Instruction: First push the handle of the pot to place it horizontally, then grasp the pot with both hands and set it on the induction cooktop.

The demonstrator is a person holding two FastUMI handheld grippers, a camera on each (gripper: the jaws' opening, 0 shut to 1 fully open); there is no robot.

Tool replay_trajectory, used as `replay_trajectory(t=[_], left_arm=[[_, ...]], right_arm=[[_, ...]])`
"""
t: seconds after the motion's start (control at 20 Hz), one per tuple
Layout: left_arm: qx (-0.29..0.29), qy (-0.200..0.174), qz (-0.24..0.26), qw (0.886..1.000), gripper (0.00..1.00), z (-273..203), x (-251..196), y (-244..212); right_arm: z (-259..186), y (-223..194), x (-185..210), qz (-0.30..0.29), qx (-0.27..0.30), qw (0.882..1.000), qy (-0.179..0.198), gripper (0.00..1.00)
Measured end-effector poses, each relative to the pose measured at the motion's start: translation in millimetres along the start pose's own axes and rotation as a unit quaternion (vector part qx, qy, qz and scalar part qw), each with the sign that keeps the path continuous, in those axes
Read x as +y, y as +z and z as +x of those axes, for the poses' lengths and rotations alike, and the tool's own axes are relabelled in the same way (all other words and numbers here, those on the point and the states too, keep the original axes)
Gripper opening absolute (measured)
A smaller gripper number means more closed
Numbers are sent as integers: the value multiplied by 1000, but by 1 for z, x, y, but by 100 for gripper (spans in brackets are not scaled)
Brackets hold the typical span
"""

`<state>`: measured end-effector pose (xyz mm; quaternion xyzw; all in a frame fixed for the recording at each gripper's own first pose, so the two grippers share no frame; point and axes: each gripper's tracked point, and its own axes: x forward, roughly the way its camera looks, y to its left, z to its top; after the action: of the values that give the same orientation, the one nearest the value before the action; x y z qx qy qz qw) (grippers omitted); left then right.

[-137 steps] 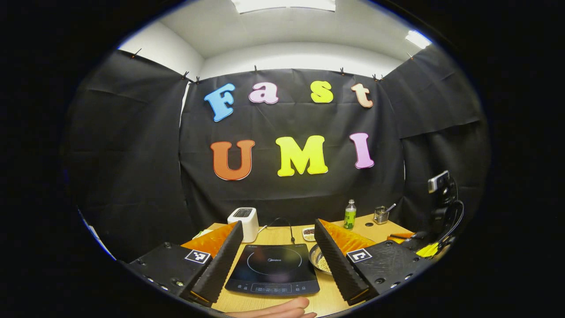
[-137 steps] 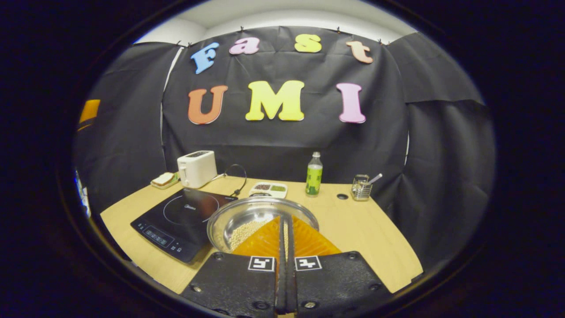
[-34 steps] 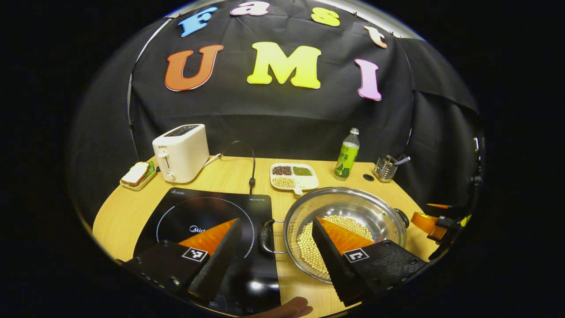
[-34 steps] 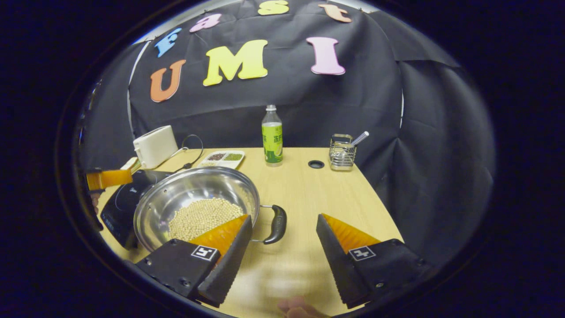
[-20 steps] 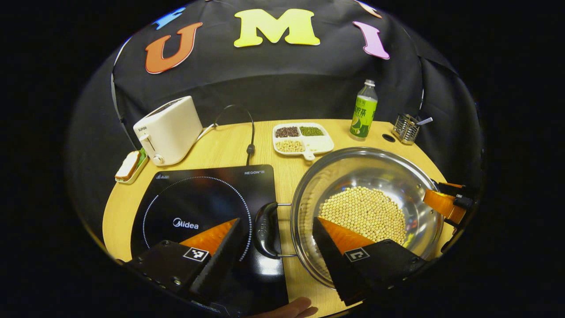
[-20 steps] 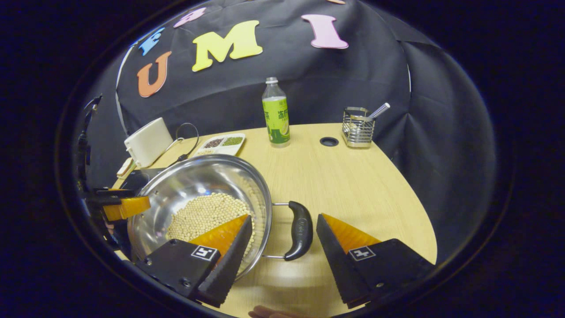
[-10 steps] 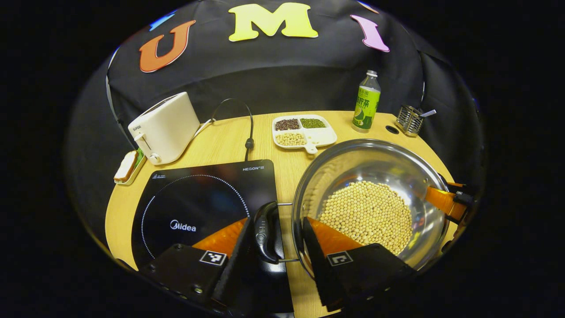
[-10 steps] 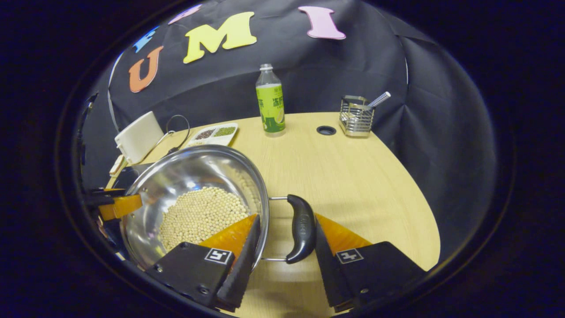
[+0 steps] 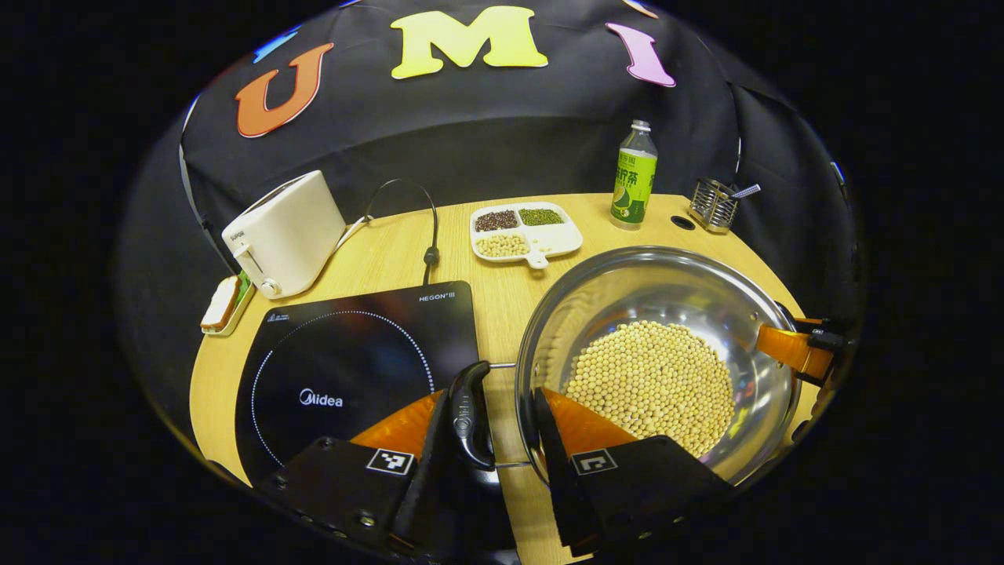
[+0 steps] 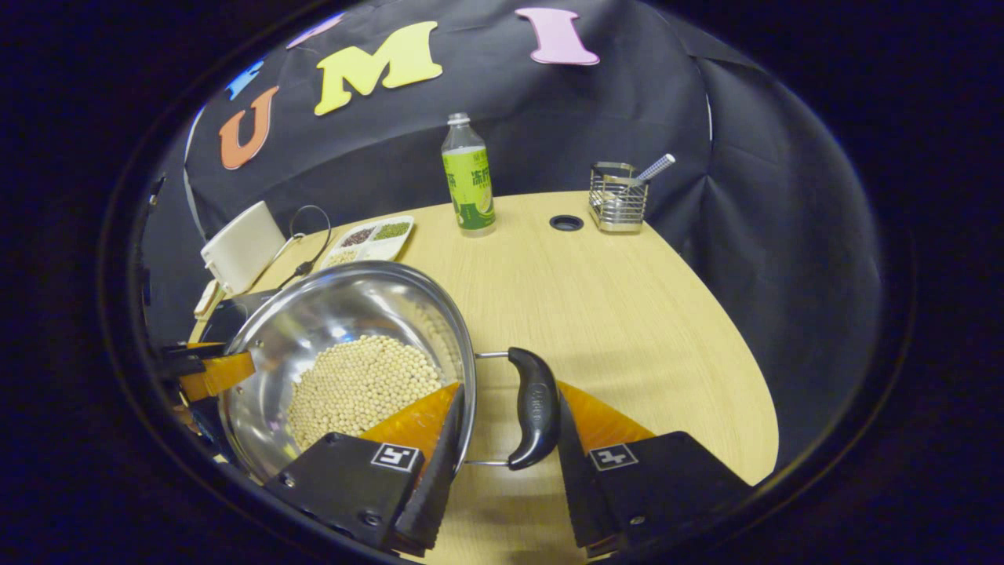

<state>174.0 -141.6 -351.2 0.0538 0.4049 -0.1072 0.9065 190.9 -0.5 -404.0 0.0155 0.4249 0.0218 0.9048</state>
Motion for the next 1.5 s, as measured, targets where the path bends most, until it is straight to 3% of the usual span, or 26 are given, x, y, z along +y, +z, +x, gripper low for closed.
replay_trajectory(t=[0.35,0.65,1.0,1.2,1.5], left_arm=[[-39,-11,14,999,58,-34,-6,22],[-59,-24,-5,998,58,-67,10,41],[-114,-9,-13,993,58,-115,53,78],[-118,-3,-43,992,58,-130,84,83],[-138,32,-54,988,58,-158,144,99]], right_arm=[[-45,18,-2,8,-14,1000,6,63],[-86,51,22,-15,-30,999,21,63],[-121,83,69,-27,-49,997,45,63],[-133,100,106,-39,-65,996,50,63],[-138,112,170,-43,-61,995,73,63]])
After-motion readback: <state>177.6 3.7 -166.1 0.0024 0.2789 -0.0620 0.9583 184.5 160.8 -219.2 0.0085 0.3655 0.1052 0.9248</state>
